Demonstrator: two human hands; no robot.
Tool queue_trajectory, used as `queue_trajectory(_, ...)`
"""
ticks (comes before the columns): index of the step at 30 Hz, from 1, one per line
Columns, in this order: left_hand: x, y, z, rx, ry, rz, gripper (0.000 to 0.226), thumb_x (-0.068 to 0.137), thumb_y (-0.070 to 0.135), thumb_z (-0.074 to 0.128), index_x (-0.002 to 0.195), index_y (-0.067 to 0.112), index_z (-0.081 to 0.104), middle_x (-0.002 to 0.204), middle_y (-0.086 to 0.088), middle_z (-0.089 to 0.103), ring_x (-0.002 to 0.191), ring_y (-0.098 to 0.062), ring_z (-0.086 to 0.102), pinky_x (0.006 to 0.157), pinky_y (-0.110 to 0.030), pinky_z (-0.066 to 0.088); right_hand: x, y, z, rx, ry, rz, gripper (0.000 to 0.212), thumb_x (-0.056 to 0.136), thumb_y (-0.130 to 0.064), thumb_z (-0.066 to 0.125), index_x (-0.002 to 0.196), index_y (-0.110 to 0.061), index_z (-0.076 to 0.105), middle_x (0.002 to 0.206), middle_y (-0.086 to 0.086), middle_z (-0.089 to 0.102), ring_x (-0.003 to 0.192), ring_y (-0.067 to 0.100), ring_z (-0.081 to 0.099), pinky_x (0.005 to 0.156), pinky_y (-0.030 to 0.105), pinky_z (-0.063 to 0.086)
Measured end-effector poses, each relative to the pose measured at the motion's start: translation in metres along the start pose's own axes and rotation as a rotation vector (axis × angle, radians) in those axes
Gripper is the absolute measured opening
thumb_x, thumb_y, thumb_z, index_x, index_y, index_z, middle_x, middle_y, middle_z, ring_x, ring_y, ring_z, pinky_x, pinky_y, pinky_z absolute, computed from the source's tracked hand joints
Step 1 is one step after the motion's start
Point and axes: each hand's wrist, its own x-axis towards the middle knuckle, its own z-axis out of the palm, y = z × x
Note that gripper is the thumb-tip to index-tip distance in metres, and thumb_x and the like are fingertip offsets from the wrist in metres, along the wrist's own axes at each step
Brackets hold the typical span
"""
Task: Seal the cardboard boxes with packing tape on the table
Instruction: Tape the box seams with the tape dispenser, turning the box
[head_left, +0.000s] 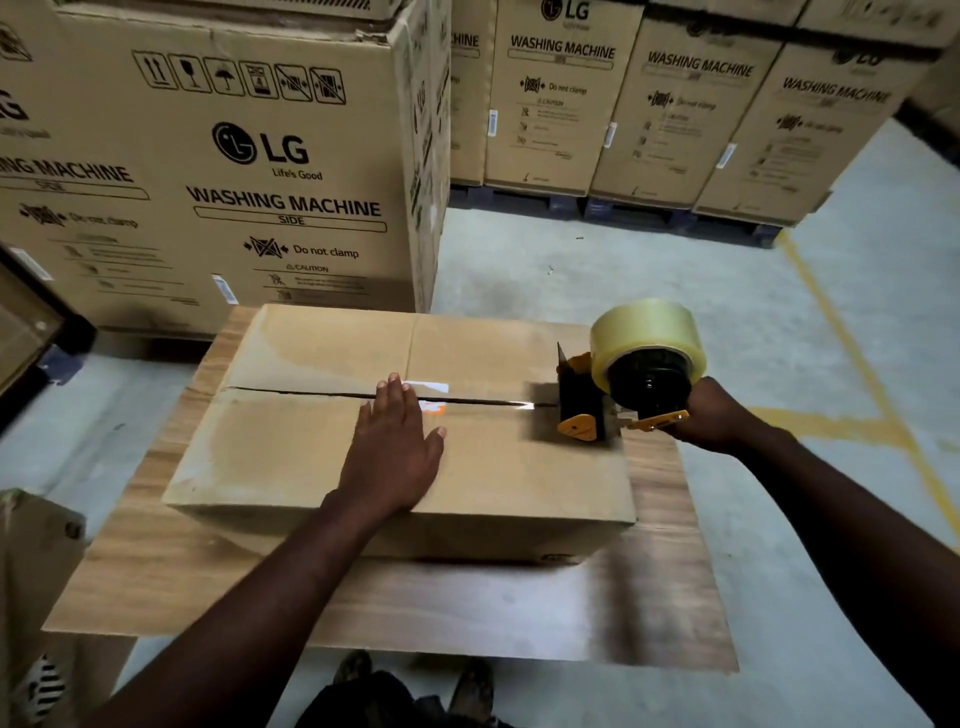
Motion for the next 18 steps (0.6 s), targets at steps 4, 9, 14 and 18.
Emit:
queue_trajectory(4,0.003,0.045,0.002,0.011,-0.012,0.041,0.074,0.105,0.049,0.02,0.158,-0.001,0.003,0.166,-0.023,-0.007,0.154,-0.035,-0.007,0.124,-0.049,-0.001,0.003,0.011,0.008,0.013,-0.012,-0.033,0.055,0.067,-0.059,0.046,0.077,-0.014,0.076,0.071,0.002,0.067,0.073,0.029,0.066,0.069,0.041,0.054)
queue_trajectory(9,0.017,0.102,0.009,-0.016,-0.009,0.406,0.065,0.106,0.041,0.024,0.16,0.009,0.007,0.168,-0.012,-0.004,0.155,-0.027,-0.005,0.124,-0.052,-0.002,0.002,0.015,0.011,0.019,-0.004,-0.039,0.037,0.071,-0.056,0.049,0.07,-0.025,0.07,0.067,-0.003,0.066,0.068,0.025,0.065,0.065,0.04,0.054)
queue_trajectory(14,0.029,0.115,0.016,-0.066,-0.01,0.57,0.056,0.106,0.041,0.024,0.16,0.024,0.021,0.169,-0.003,0.001,0.155,-0.021,-0.004,0.125,-0.049,-0.001,-0.002,0.017,0.02,0.039,-0.012,-0.012,0.024,0.073,-0.056,0.051,0.069,-0.035,0.062,0.064,-0.013,0.059,0.066,0.019,0.06,0.063,0.038,0.053)
queue_trajectory(18,0.031,0.112,0.018,-0.116,-0.008,0.559,0.056,0.105,0.042,0.028,0.158,0.025,0.027,0.169,-0.002,0.009,0.155,-0.021,0.003,0.126,-0.045,0.003,0.001,0.025,0.027,0.043,0.03,-0.01,0.047,0.074,-0.058,0.049,0.073,-0.018,0.073,0.07,0.004,0.07,0.07,0.025,0.065,0.063,0.038,0.051)
